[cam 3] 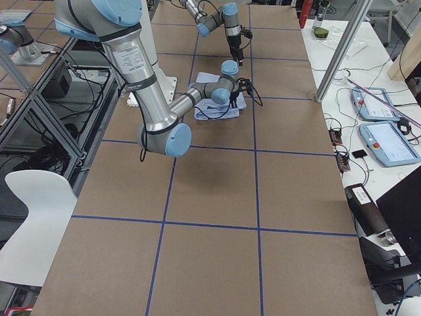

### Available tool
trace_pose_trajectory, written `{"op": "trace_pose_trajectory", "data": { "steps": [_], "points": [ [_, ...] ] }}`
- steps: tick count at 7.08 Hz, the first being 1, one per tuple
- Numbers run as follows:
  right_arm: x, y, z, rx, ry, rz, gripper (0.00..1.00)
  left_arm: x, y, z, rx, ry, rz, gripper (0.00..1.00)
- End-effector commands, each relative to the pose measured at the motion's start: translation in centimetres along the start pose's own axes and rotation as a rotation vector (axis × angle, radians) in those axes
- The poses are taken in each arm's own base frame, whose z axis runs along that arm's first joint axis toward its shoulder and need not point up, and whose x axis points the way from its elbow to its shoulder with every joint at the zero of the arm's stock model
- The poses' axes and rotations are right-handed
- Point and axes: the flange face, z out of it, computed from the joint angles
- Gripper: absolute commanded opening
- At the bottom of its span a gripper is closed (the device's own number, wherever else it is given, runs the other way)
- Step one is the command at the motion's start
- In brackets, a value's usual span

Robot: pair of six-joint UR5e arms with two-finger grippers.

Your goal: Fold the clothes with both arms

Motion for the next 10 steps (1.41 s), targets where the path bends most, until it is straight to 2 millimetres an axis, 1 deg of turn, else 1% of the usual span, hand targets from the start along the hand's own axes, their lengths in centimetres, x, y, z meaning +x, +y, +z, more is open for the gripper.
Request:
{"op": "trace_pose_trajectory", "data": {
  "steps": [1,2,3,4,5,6,7,8,9,10],
  "points": [
    [2.3,-0.6,-1.6,0.008,0.003,0.021,0.0,0.1,0.0,0.0,0.0,0.001,-0.001,1.0],
    [2.9,0.6,-0.3,-0.005,0.024,0.021,0.0,0.1,0.0,-0.1,0.0,0.002,0.0,1.0],
    [2.8,0.9,0.4,0.001,0.041,0.019,0.0,0.2,0.0,-0.1,0.0,0.004,-0.002,1.0],
    [2.9,0.9,0.6,0.0,0.047,0.022,0.61,0.3,0.1,-0.2,0.0,0.007,-0.001,1.0],
    [2.6,0.5,0.0,0.01,0.035,0.02,1.0,0.2,0.1,-0.2,-0.002,0.005,-0.001,1.0],
    [2.4,-0.6,-1.3,0.021,0.02,0.024,1.0,0.1,0.1,-0.1,-0.002,0.002,0.0,1.0],
    [1.4,-0.7,-2.6,0.027,-0.01,0.015,1.0,0.1,0.0,-0.2,0.0,0.002,0.0,1.0],
    [-0.8,0.3,-2.8,0.023,-0.038,0.005,1.0,0.1,0.0,-0.2,-0.002,0.001,0.0,1.0],
    [-3.2,1.8,-2.2,0.022,-0.054,-0.006,1.0,0.1,0.0,-0.4,-0.001,0.003,0.0,1.0],
    [-6.4,3.3,-1.6,0.035,-0.069,0.003,1.0,0.2,-0.2,-0.7,0.002,0.006,0.0,1.0]
  ]
}}
